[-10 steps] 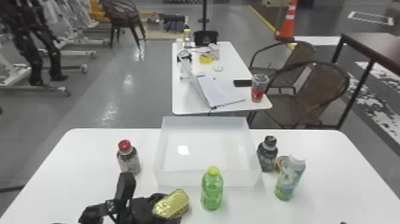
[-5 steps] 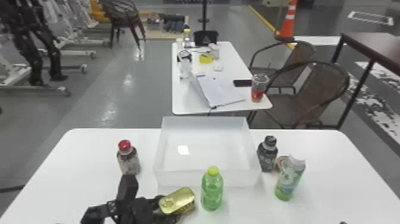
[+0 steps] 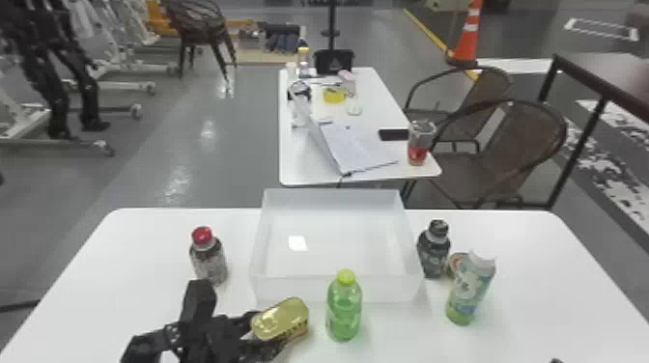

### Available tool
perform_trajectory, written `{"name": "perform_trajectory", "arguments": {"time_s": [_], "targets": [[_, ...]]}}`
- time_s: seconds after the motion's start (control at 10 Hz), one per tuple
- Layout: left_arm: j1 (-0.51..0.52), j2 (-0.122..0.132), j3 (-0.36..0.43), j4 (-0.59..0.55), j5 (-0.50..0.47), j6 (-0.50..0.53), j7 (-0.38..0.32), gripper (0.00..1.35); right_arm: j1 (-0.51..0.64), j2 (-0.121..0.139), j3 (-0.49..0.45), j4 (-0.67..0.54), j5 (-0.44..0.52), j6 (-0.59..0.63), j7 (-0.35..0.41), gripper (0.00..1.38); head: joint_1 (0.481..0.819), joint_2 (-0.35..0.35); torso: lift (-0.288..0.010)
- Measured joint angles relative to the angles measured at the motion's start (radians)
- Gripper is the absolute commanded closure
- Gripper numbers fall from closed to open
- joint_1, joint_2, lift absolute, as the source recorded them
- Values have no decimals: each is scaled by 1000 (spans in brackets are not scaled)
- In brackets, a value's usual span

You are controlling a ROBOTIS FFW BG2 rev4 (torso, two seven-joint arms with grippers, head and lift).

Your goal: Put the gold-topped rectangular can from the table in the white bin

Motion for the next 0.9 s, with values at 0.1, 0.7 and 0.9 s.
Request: {"name": "perform_trajectory", "arguments": {"time_s": [0.1, 0.7, 0.9], "targets": [[24, -1, 22, -74, -15, 53, 0, 1231, 0, 0, 0, 0, 0, 0, 1, 148, 549, 0, -100], [43, 0, 53, -449, -80, 344, 37, 1231, 1, 0, 0, 0, -3, 0, 3, 150, 549, 0, -100], [-3, 7, 29, -466, -75, 373, 45, 1231, -8, 0, 1, 8, 0, 0, 7, 150, 549, 0, -100]]}}
